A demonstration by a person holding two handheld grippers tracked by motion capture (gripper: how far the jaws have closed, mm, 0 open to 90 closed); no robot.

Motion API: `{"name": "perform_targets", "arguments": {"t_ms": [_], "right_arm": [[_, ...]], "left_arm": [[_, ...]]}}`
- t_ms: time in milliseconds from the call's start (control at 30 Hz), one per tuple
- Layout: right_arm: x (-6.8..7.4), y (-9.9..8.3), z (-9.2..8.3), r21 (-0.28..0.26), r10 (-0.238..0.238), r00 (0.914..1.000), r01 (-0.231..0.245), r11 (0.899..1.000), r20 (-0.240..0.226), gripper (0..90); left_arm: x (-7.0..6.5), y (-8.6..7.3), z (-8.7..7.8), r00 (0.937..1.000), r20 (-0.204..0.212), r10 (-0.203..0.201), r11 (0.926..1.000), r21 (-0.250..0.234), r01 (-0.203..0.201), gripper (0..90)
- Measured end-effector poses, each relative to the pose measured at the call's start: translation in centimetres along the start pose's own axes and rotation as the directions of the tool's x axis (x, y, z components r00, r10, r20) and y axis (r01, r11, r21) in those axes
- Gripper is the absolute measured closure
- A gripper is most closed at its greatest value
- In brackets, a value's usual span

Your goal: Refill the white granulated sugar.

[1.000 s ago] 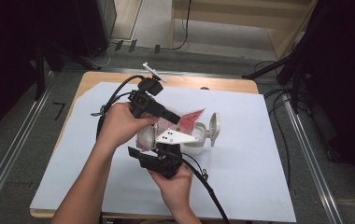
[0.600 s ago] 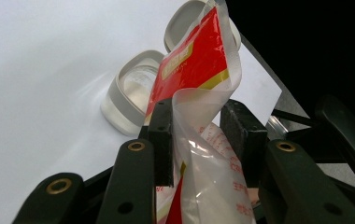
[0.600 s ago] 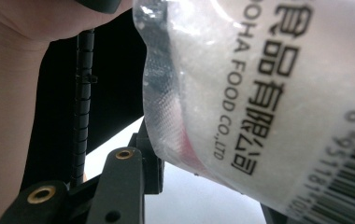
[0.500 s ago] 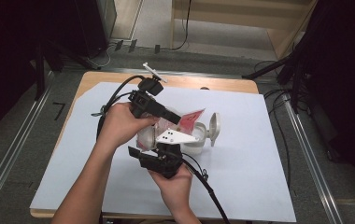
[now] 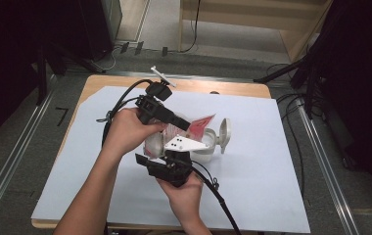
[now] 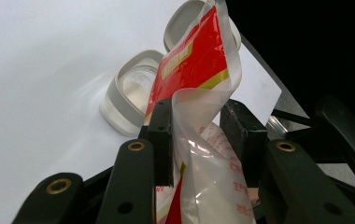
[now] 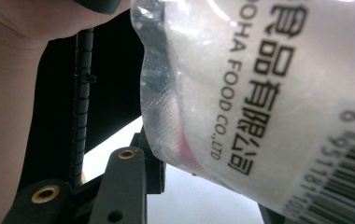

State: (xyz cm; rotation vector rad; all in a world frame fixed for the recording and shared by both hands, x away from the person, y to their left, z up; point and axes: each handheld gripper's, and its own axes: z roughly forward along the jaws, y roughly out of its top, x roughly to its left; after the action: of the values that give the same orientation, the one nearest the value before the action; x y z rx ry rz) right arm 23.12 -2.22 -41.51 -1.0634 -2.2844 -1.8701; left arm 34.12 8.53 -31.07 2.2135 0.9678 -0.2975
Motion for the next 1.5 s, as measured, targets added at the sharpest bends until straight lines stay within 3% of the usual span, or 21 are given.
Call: {"name": "perform_targets", "arguments": {"t_ms": [1500], "right_arm": [[0.07,-0.06,-0.08,-0.009,0.003,1.0000,-0.003,1.000,0.004,63.8]], "left_arm": [[-0.33,0.00,0.08,0.9999,-0.006,0.010,0.9999,-0.004,-0.010,67.0]]}}
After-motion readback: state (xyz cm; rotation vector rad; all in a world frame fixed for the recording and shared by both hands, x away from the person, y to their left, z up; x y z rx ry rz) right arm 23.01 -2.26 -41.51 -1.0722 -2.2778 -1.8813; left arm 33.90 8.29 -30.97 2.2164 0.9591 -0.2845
